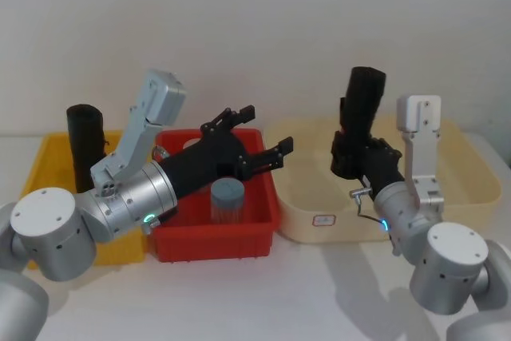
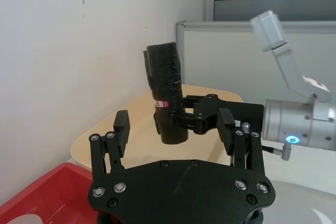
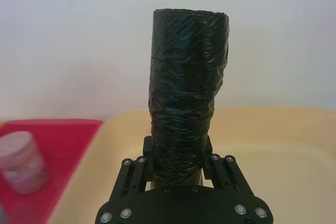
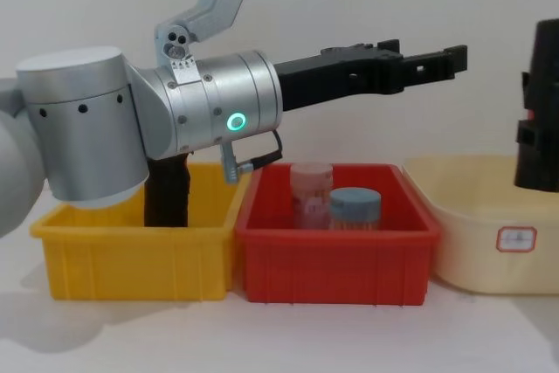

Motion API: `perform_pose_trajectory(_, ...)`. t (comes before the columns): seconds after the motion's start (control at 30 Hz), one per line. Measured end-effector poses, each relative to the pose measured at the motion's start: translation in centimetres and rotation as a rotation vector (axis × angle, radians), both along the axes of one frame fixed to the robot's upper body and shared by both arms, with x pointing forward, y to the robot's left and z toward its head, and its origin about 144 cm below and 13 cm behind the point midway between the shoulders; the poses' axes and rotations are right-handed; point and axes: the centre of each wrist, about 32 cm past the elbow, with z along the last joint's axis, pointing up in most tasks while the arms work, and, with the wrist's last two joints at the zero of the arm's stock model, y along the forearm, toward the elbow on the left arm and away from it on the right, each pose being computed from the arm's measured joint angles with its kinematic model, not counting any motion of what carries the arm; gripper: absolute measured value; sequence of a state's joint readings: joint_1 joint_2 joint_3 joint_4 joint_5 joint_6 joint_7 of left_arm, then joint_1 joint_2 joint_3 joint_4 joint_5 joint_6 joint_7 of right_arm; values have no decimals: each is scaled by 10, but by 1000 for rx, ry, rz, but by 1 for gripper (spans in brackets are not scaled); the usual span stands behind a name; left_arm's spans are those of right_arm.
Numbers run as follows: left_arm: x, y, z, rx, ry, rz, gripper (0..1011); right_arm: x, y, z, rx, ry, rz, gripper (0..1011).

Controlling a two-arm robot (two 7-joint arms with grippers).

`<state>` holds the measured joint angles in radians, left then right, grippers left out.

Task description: Pick up the garbage bag with the one hand and transfer it to the other hand.

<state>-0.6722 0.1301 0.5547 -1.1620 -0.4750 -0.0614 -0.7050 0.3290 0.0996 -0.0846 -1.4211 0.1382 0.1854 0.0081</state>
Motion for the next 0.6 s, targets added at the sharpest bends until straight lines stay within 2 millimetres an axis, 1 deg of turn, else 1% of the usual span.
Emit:
perform_pose_trajectory(0.13,0,0,0,0,0,0,1002,5,-3,1,-7,17,-39,497)
perform_pose_trajectory(0.2,0,0,0,0,0,0,1001,9,-6,2,-12,32,-73,519)
perform_pose_trajectory(0.23,0,0,0,0,0,0,1001,12,-8,2,-15,41,-95,572)
perform_pose_trajectory(0.3,0,0,0,0,0,0,1002,15,-10,3,-19,47,-118,628)
perform_pose_trajectory(0.33,0,0,0,0,0,0,1002,18,-12,4,-22,54,-140,672)
perform_pose_trajectory(0.4,0,0,0,0,0,0,1001,20,-14,4,-26,61,-161,708)
perform_pose_trajectory(0.47,0,0,0,0,0,0,1001,23,-16,6,-33,66,-191,785)
perform_pose_trajectory(0.5,0,0,0,0,0,1,1001,24,-17,7,-36,67,-199,802)
perform_pose_trajectory(0.57,-1,1,0,-2,-1,6,1001,26,-19,9,-43,67,-219,873)
perform_pose_trajectory(0.6,-2,1,0,-3,-2,9,1001,26,-19,10,-45,66,-223,884)
